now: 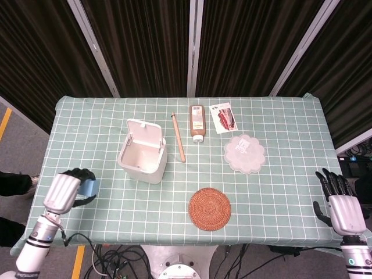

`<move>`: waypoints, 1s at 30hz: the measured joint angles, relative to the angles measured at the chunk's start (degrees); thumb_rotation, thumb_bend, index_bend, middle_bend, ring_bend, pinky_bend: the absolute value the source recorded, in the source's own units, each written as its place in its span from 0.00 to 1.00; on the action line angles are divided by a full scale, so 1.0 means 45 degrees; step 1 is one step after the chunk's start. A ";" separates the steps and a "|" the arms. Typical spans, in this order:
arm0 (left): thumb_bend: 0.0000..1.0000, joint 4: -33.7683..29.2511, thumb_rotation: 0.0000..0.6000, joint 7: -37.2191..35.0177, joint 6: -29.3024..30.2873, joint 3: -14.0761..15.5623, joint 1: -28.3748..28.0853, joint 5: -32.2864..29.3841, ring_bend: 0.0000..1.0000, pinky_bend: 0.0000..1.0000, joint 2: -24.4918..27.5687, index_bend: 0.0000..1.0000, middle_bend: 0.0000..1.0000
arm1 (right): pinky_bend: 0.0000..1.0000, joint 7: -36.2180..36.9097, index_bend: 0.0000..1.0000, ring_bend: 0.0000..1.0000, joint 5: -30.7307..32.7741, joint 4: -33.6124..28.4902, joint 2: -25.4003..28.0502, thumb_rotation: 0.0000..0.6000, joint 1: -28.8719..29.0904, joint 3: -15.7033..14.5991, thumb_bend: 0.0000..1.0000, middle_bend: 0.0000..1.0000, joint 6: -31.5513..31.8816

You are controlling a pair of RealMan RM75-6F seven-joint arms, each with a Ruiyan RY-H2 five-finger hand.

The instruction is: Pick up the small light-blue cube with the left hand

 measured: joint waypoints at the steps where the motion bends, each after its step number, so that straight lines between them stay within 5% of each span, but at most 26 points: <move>1: 0.25 -0.0200 1.00 0.0078 0.0120 -0.0202 -0.0016 -0.0014 0.46 0.62 0.0224 0.55 0.55 | 0.00 -0.0026 0.00 0.00 -0.0005 -0.0004 -0.0006 1.00 0.0009 -0.0005 0.36 0.00 -0.0016; 12: 0.20 -0.0534 1.00 -0.0654 -0.1165 -0.2229 -0.2530 -0.0243 0.45 0.62 -0.0126 0.54 0.55 | 0.00 -0.0175 0.00 0.00 0.0105 0.0007 -0.0197 1.00 0.0127 -0.0011 0.36 0.00 -0.0287; 21: 0.16 0.0588 1.00 -0.0718 -0.3198 -0.2815 -0.4572 -0.1075 0.44 0.62 -0.1541 0.52 0.52 | 0.00 0.0094 0.00 0.00 0.0261 0.0302 -0.0293 1.00 0.0137 0.0004 0.36 0.00 -0.0404; 24: 0.08 0.0988 1.00 -0.0786 -0.3541 -0.2796 -0.4864 -0.1348 0.32 0.54 -0.1845 0.34 0.37 | 0.00 0.0211 0.00 0.00 0.0280 0.0372 -0.0311 1.00 0.0135 0.0009 0.36 0.00 -0.0411; 27: 0.00 0.1020 1.00 -0.0875 -0.3881 -0.2637 -0.4974 -0.1558 0.12 0.35 -0.1752 0.11 0.15 | 0.00 0.0334 0.00 0.00 0.0313 0.0459 -0.0285 1.00 0.0127 0.0028 0.36 0.00 -0.0404; 30: 0.00 0.0790 1.00 -0.0882 -0.3808 -0.2528 -0.4898 -0.1641 0.07 0.29 -0.1498 0.07 0.10 | 0.00 0.0391 0.00 0.00 0.0364 0.0529 -0.0280 1.00 0.0125 0.0045 0.36 0.00 -0.0425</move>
